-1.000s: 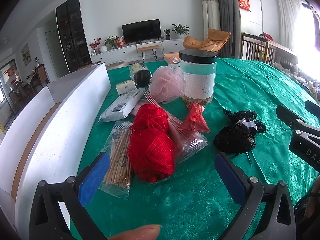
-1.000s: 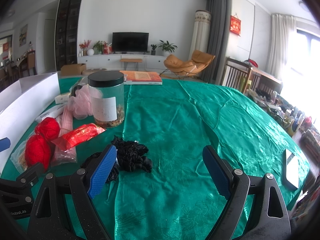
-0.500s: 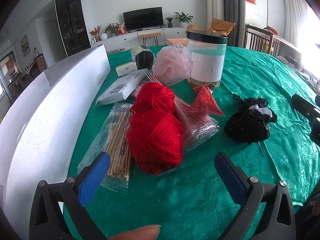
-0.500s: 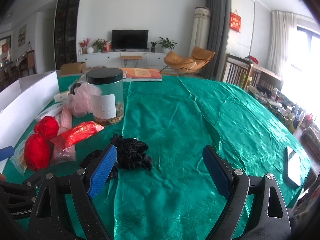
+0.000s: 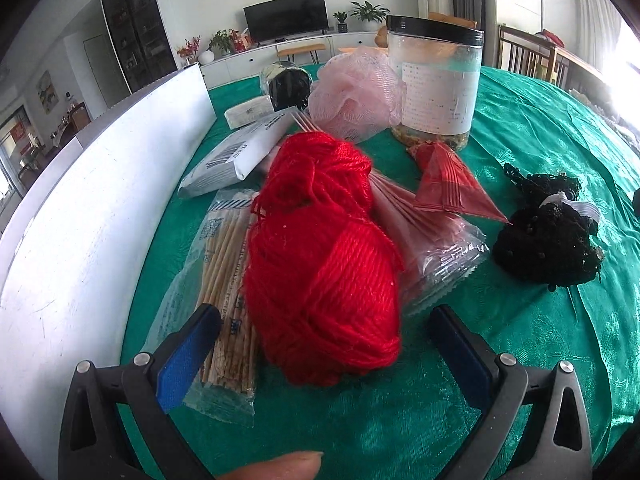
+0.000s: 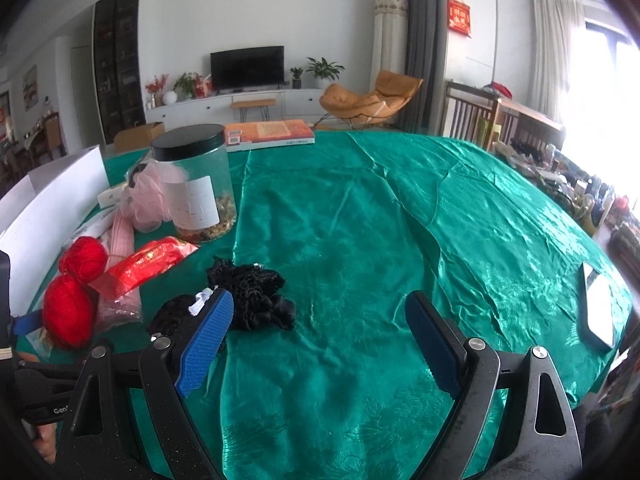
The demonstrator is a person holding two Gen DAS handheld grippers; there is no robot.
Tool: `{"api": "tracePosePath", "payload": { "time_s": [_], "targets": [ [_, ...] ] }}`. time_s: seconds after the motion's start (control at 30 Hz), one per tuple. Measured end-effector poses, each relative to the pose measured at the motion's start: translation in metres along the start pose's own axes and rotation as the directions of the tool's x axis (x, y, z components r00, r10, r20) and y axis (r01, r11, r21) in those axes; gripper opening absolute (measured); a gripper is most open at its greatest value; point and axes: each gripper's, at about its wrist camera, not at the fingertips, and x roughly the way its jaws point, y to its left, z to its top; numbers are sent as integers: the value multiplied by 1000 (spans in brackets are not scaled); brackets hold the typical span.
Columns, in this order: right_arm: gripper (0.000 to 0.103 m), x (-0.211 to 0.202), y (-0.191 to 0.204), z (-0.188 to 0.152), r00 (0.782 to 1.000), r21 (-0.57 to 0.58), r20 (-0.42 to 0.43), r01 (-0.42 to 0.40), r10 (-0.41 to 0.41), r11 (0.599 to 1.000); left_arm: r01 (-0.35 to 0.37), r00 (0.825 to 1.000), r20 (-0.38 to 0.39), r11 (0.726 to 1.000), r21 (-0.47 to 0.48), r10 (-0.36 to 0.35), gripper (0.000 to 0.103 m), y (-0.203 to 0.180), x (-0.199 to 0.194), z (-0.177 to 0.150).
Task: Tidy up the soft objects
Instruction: 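Move the left tool toward the red yarn ball while the right tool approaches the black lace cloth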
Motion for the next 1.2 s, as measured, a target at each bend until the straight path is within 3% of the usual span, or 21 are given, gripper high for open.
{"api": "tracePosePath", "payload": {
  "time_s": [0.13,0.2,0.3,0.37,0.43,0.5,0.57,0.63,0.7,0.77,0.9,0.97,1.0,1.07,1.2],
  "targets": [
    [90,7,-3,-2,999,18,-39,-18,18,1000,-1,1000,0,1000,5,1,103,1,-1,-1],
    [90,12,0,-2,994,20,-65,-90,91,996,-3,1000,-18,1000,4,3,103,3,-4,-1],
    [90,18,16,-7,956,-1,-118,-271,269,962,43,999,-20,998,-35,-44,103,16,-18,-3],
    [90,26,34,-12,928,-51,-194,-333,318,941,49,999,8,997,-55,-49,103,26,-31,-2],
    [90,45,48,-16,920,-122,-289,-309,264,943,51,998,29,997,-62,-50,103,34,-41,2],
    [89,61,42,-6,946,-152,-269,-228,181,962,56,998,39,996,-72,-54,103,42,-47,3],
    [89,74,14,20,975,-68,-202,-108,92,992,58,998,35,995,-84,-55,103,48,-49,2],
    [89,82,-23,44,983,68,-178,-24,35,997,61,998,17,994,-91,-60,103,52,-46,-4],
    [90,78,-53,56,983,181,-155,-69,97,981,74,997,0,993,-87,-74,103,54,-43,-10],
    [90,63,-65,51,979,213,-124,-132,161,968,90,996,-11,993,-78,-91,103,53,-41,-19],
    [90,47,-48,7,985,100,-113,-119,130,988,127,990,-42,988,-85,-131,103,48,-34,-28],
    [90,54,-35,12,975,78,-161,-141,152,987,127,990,-48,989,-81,-131,103,45,-31,-28],
    [90,51,-30,16,976,50,-136,-164,170,985,119,991,-48,990,-70,-122,103,42,-29,-27],
    [90,47,-19,14,984,-31,-111,-146,142,989,100,994,-47,994,-51,-102,103,39,-24,-24],
    [90,56,0,5,980,-130,-168,-125,103,984,50,997,-57,998,-24,-51,103,31,-9,-18]
  ]
}}
